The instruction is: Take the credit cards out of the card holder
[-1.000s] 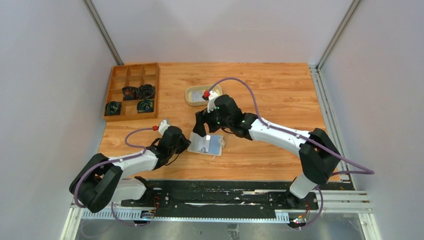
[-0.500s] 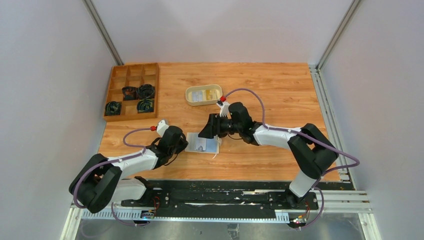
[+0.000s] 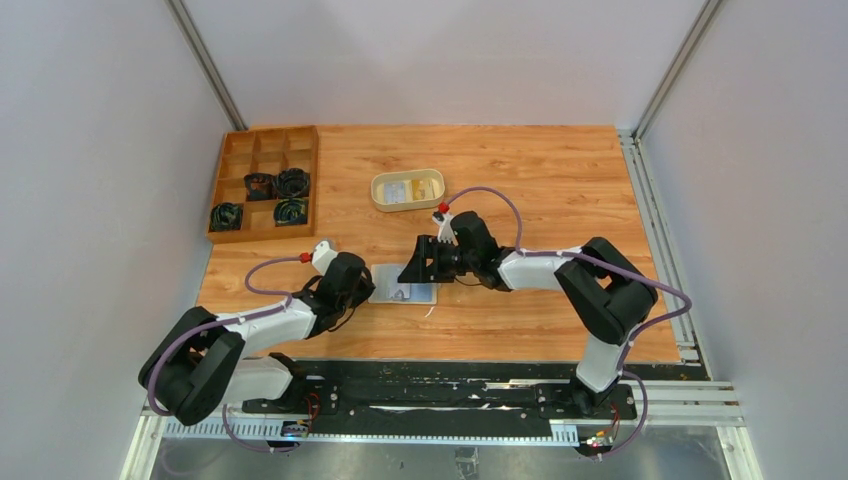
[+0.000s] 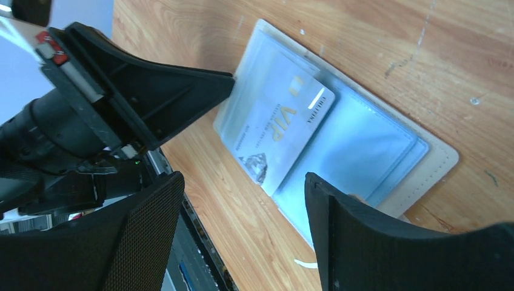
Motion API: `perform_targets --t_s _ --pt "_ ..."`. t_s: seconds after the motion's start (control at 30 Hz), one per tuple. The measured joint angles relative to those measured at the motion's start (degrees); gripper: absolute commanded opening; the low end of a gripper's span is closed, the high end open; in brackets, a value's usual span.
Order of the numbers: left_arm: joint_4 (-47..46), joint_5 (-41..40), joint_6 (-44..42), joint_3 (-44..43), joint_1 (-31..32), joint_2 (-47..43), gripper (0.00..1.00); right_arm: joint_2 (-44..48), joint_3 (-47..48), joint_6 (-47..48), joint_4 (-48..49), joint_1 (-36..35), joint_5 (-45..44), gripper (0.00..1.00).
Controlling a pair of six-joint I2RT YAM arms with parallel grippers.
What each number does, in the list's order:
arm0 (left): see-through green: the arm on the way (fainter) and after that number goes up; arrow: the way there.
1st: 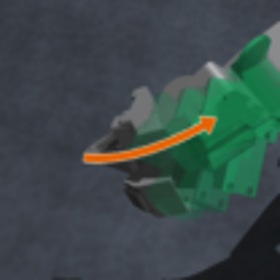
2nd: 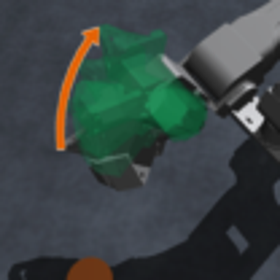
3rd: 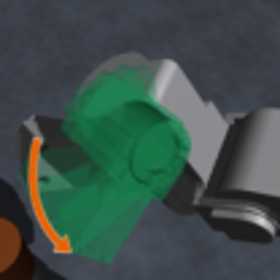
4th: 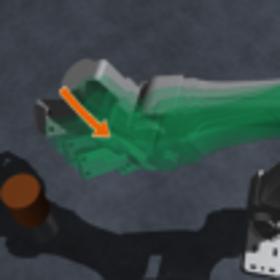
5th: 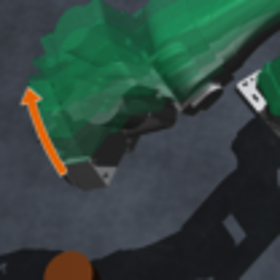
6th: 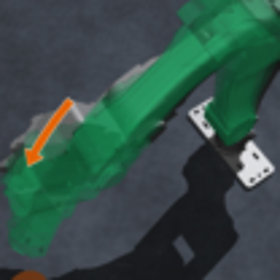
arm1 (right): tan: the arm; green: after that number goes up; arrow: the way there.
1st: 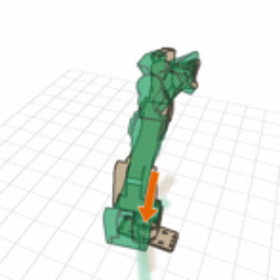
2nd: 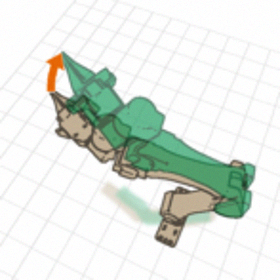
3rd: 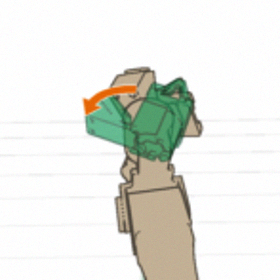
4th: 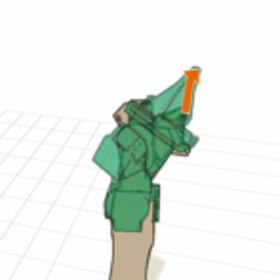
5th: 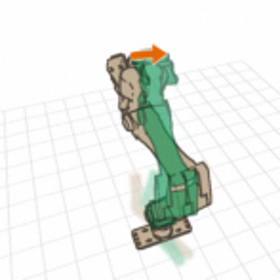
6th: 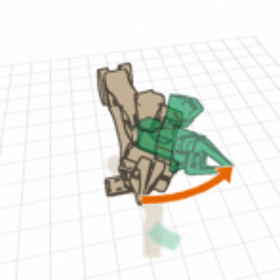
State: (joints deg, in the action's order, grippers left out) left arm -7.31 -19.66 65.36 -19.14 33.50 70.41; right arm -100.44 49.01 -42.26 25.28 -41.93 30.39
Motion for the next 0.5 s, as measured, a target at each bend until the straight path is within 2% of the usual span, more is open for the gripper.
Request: perform_targets --t_s 0.5 --pt "-0.5 -0.2 0.2 0.3 0.0 0.2 0.00 -4.3 0.9 -2.9 0.4 0.0 0.5 0.76"
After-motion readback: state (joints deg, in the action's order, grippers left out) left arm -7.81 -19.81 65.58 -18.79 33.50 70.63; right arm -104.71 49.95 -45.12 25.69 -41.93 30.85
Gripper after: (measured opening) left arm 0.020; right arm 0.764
